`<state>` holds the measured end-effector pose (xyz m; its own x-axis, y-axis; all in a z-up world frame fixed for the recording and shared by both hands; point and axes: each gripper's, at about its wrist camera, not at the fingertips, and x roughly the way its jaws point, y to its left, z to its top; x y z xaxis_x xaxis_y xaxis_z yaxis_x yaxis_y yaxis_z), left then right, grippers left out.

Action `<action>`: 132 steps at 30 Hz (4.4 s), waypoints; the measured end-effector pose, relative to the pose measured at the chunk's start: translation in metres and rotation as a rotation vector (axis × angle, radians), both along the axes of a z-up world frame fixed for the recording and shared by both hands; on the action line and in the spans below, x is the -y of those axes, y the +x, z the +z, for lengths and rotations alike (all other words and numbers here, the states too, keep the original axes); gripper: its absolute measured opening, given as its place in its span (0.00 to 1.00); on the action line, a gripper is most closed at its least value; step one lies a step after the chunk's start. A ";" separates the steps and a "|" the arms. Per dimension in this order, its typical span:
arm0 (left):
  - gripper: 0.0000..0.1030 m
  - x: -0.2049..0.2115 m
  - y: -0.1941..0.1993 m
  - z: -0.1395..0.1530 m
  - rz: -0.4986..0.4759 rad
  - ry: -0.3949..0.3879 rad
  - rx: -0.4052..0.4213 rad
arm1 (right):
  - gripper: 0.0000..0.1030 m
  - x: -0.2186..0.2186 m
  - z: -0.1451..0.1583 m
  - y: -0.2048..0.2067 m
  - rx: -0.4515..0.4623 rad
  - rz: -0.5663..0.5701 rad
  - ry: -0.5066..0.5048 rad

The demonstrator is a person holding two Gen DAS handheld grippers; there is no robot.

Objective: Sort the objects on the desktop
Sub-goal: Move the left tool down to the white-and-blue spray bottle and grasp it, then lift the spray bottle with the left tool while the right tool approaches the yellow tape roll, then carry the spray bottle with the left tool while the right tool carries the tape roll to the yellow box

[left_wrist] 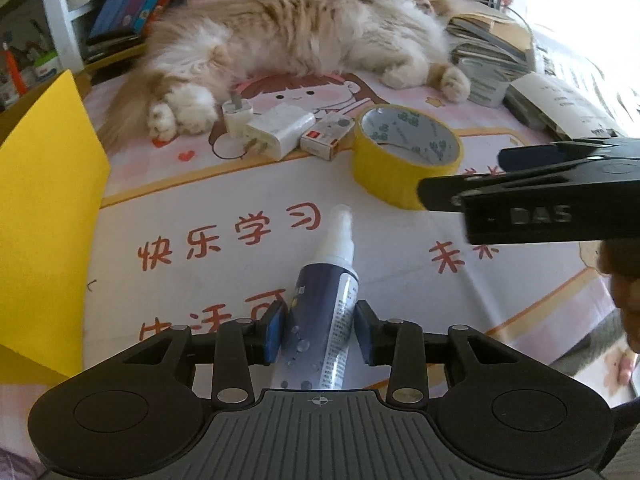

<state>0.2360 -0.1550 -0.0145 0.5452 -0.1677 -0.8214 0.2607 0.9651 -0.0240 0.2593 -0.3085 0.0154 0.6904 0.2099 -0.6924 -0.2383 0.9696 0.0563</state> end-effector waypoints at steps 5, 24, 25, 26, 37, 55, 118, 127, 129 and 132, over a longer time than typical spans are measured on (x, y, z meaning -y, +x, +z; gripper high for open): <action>0.31 0.002 0.003 0.002 0.048 0.013 -0.014 | 0.87 -0.008 -0.012 0.024 -0.019 0.043 -0.038; 0.30 -0.028 -0.004 0.024 0.253 -0.202 -0.002 | 0.79 -0.022 -0.033 0.076 -0.031 0.148 -0.111; 0.30 -0.030 -0.005 0.026 0.256 -0.207 0.002 | 0.78 -0.023 -0.032 0.075 -0.031 0.150 -0.115; 0.30 -0.031 -0.006 0.028 0.260 -0.212 0.007 | 0.78 -0.022 -0.030 0.073 -0.027 0.149 -0.109; 0.30 -0.051 -0.027 0.051 0.291 -0.295 0.085 | 0.78 -0.011 0.011 0.030 0.018 0.100 -0.009; 0.30 -0.086 -0.085 0.060 0.246 -0.370 0.126 | 0.78 -0.049 0.048 -0.068 0.055 0.111 0.046; 0.30 -0.238 -0.261 0.048 0.360 -0.371 0.123 | 0.78 -0.222 0.032 -0.235 -0.001 0.251 0.022; 0.30 -0.242 -0.261 0.047 0.388 -0.391 0.118 | 0.78 -0.230 0.034 -0.231 -0.006 0.303 0.005; 0.30 -0.242 -0.258 0.046 0.392 -0.394 0.113 | 0.78 -0.231 0.033 -0.230 -0.011 0.311 0.001; 0.30 -0.241 -0.254 0.045 0.396 -0.394 0.109 | 0.78 -0.230 0.032 -0.226 -0.019 0.316 0.001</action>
<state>-0.0176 0.0861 0.0301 0.7068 -0.2154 -0.6739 -0.0981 0.9135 -0.3948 0.0337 -0.0786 0.0472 0.5778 0.4121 -0.7045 -0.5263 0.8478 0.0642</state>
